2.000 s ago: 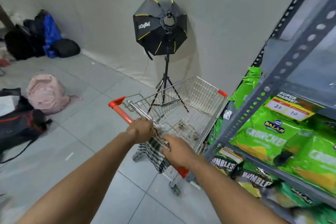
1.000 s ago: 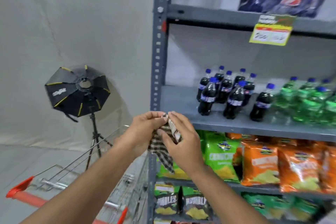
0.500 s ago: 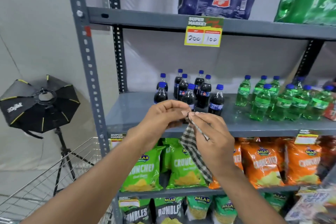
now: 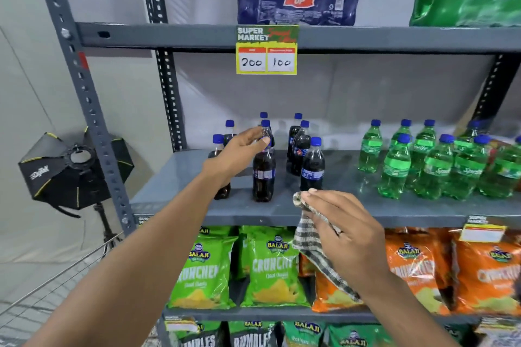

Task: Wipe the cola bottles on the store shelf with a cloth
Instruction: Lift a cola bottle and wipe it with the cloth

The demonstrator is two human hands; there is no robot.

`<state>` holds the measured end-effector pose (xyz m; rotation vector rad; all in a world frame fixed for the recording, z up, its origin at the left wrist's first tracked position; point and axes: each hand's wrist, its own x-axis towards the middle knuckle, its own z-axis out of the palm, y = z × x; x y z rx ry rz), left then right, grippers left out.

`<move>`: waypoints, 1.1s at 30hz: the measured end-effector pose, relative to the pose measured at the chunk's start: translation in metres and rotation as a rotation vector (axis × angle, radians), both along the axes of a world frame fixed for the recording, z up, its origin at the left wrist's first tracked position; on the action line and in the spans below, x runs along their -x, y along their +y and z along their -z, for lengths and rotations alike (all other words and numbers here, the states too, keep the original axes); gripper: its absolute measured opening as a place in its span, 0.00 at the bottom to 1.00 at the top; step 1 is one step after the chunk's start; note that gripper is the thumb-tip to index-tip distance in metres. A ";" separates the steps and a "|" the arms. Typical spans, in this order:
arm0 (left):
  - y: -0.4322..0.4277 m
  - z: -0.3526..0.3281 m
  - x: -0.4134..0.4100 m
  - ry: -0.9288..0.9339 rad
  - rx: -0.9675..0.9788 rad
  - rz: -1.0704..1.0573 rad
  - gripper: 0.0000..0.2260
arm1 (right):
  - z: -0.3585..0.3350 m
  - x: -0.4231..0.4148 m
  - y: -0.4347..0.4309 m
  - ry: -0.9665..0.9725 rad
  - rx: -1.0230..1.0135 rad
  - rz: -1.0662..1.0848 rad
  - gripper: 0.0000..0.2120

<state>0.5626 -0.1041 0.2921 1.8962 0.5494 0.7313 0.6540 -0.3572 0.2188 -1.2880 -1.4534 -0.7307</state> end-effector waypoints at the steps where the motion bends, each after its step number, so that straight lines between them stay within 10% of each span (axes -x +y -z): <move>1: 0.001 0.003 -0.003 0.015 0.031 0.007 0.24 | 0.002 -0.004 -0.002 0.003 0.006 -0.007 0.16; 6: 0.004 0.016 -0.007 0.033 0.096 0.031 0.08 | 0.006 -0.014 -0.012 0.034 0.015 -0.094 0.14; 18: 0.015 0.014 -0.011 -0.013 0.019 0.130 0.08 | 0.016 -0.013 -0.011 0.161 0.113 -0.065 0.22; 33: -0.047 -0.021 0.014 -0.602 0.454 0.535 0.14 | -0.027 0.016 -0.010 0.200 0.075 0.035 0.19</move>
